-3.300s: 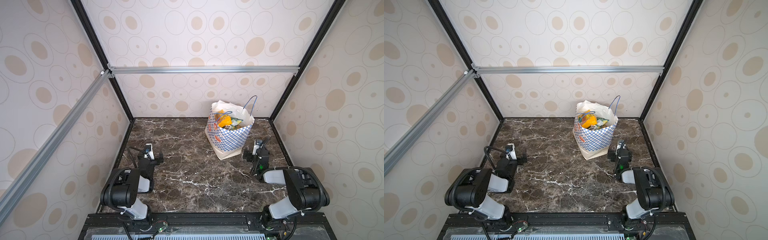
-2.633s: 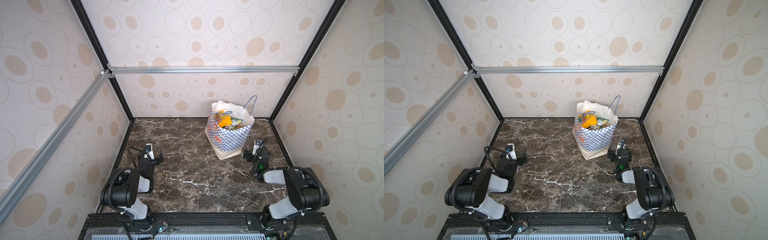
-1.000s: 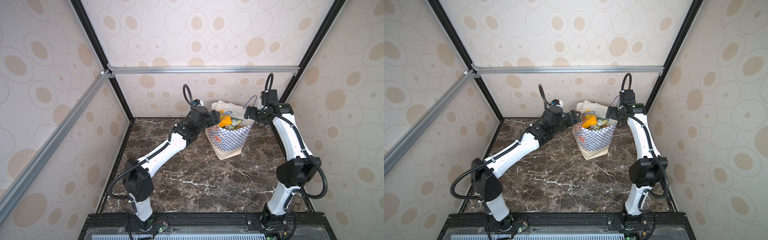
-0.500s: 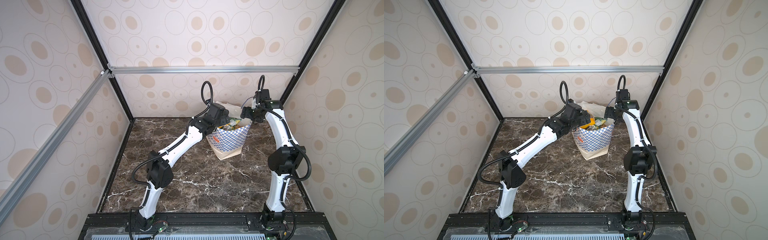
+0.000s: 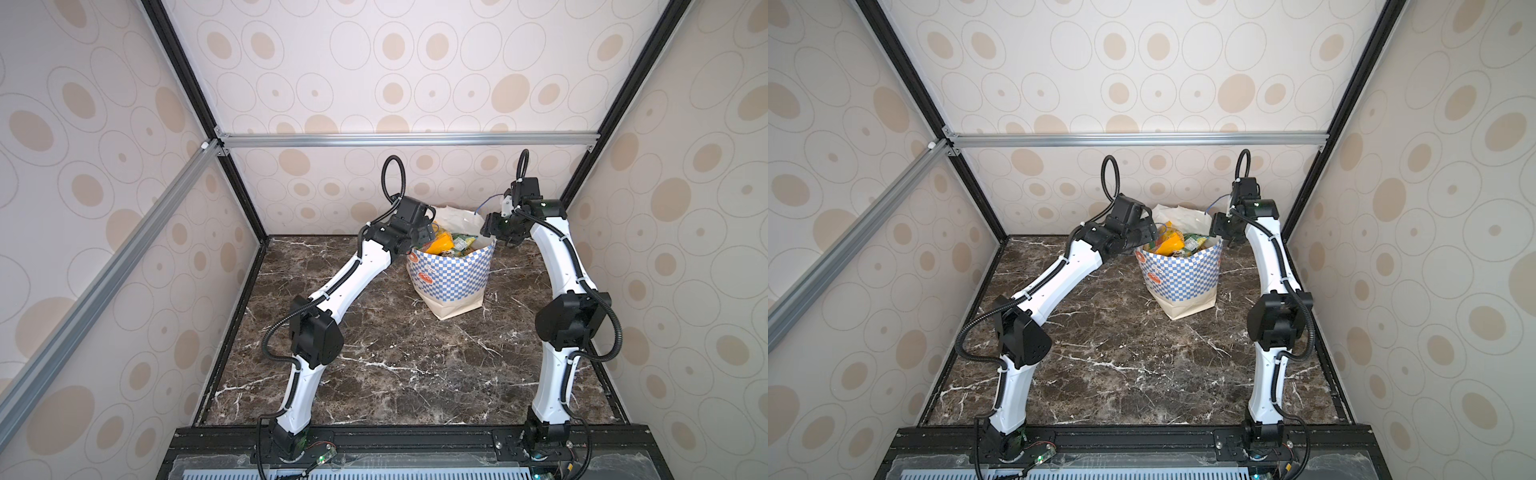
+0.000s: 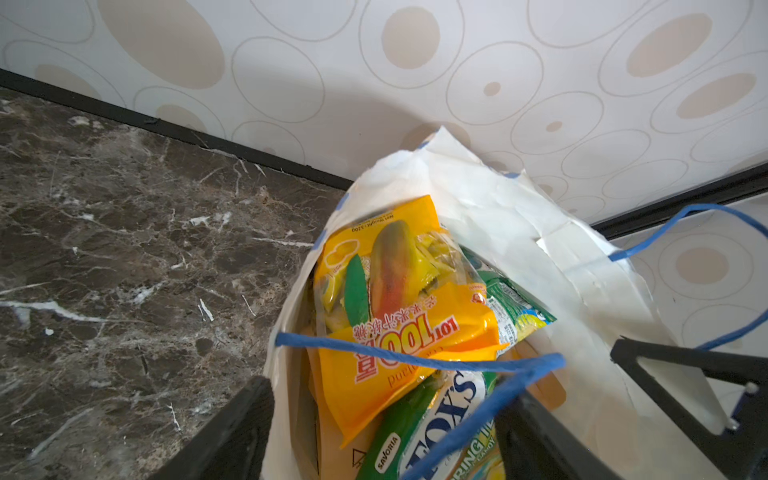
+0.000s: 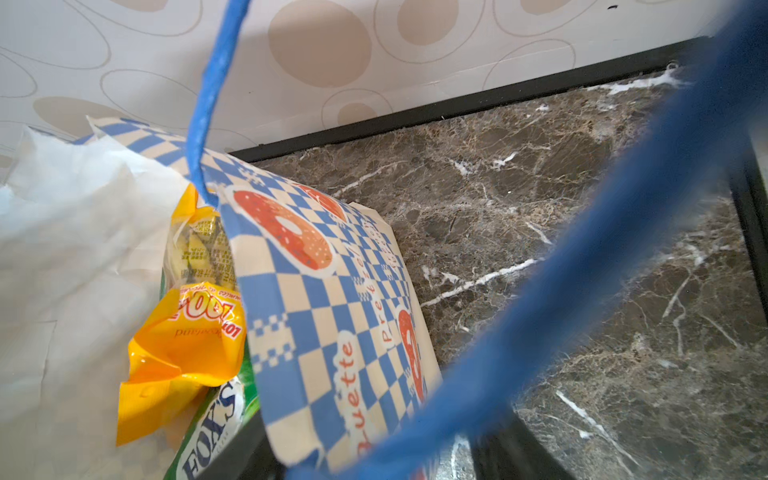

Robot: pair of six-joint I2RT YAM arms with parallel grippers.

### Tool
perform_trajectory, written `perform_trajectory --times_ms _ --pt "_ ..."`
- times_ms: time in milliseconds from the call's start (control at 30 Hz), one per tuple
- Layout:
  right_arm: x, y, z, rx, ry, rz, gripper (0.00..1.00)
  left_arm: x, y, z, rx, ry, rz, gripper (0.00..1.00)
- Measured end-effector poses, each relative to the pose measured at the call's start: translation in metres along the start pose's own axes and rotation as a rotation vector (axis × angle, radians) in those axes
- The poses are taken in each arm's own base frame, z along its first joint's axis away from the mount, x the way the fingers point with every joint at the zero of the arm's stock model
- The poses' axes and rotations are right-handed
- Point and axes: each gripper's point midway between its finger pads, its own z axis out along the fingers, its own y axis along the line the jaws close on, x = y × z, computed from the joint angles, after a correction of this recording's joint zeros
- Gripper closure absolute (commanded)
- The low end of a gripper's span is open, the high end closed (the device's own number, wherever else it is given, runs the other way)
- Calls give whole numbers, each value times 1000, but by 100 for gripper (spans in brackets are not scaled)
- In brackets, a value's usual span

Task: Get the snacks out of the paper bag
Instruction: 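Raise both arms and reach toward the paper bag's rim, then grip the bag rim with both grippers and pull it nearer the robot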

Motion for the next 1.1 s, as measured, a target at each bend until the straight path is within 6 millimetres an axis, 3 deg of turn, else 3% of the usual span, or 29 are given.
perform_trajectory --times_ms 333,533,800,967,1100 --pt "-2 0 1 0 -5 -1 36 -11 -1 -14 -7 -17 6 21" --pt "-4 0 3 -1 -8 -1 41 -15 -15 2 69 24 -5 24" --pt "-3 1 3 -2 -3 -4 45 28 12 37 21 182 -1 48" --pt "-1 2 3 -12 4 0 66 33 16 37 17 208 -3 67" --pt "2 7 3 -38 21 21 84 37 14 36 34 230 -16 89"
